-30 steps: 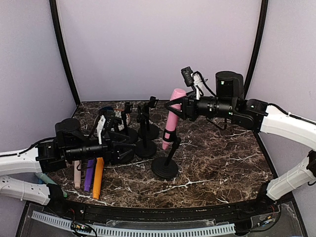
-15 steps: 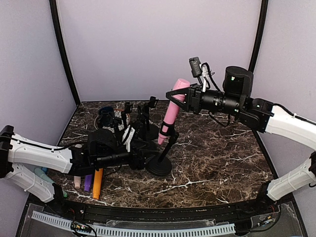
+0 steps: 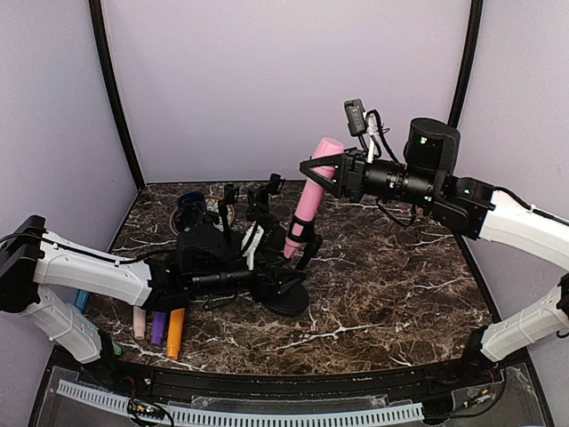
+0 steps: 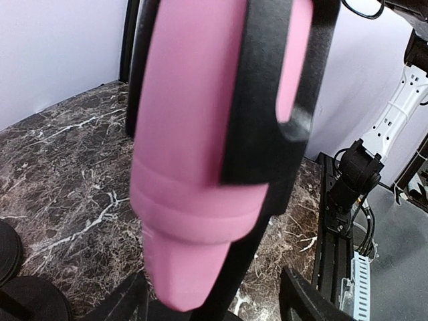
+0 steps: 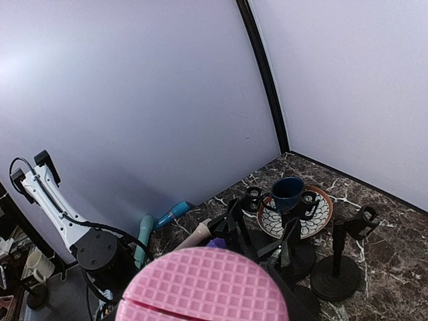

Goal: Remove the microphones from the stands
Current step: Pass from the right arm to the left

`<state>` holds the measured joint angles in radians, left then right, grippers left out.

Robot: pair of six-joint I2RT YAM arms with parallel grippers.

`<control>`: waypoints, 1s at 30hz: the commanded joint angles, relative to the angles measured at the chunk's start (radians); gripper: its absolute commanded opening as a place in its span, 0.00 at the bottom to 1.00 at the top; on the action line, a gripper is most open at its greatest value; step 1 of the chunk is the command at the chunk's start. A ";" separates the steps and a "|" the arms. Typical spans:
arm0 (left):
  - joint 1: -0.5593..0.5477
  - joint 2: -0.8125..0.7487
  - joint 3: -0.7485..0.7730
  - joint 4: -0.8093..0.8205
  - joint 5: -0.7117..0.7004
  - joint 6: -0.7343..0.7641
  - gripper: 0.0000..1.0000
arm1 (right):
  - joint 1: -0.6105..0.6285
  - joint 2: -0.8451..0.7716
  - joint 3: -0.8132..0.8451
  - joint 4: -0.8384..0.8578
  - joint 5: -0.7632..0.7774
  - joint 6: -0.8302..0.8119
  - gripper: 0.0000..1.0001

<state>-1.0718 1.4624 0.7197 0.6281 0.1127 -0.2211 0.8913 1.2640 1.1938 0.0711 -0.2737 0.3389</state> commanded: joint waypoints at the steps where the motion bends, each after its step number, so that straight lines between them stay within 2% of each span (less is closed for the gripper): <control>1: -0.005 0.020 0.045 0.019 0.052 0.006 0.69 | 0.005 -0.051 0.011 0.162 -0.008 0.042 0.21; 3: -0.005 0.026 0.048 0.011 0.037 0.014 0.66 | 0.005 -0.053 0.010 0.166 -0.008 0.044 0.21; 13: -0.005 0.027 0.047 -0.043 0.016 0.046 0.41 | 0.005 -0.043 0.019 0.174 0.026 0.056 0.21; 22: -0.007 0.019 0.055 -0.093 -0.003 0.057 0.13 | 0.005 -0.031 0.024 0.161 0.093 0.073 0.24; 24: -0.008 0.013 0.051 -0.093 -0.006 0.056 0.06 | 0.005 -0.026 0.024 0.151 0.110 0.075 0.31; 25: -0.009 0.009 0.051 -0.093 -0.008 0.058 0.02 | 0.006 -0.023 0.023 0.148 0.115 0.078 0.38; 30: -0.010 -0.008 0.055 -0.110 -0.021 0.082 0.00 | 0.005 0.004 -0.005 0.156 0.140 0.114 0.72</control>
<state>-1.0893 1.4956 0.7555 0.5488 0.1226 -0.1364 0.8940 1.2671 1.1896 0.0906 -0.1741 0.4141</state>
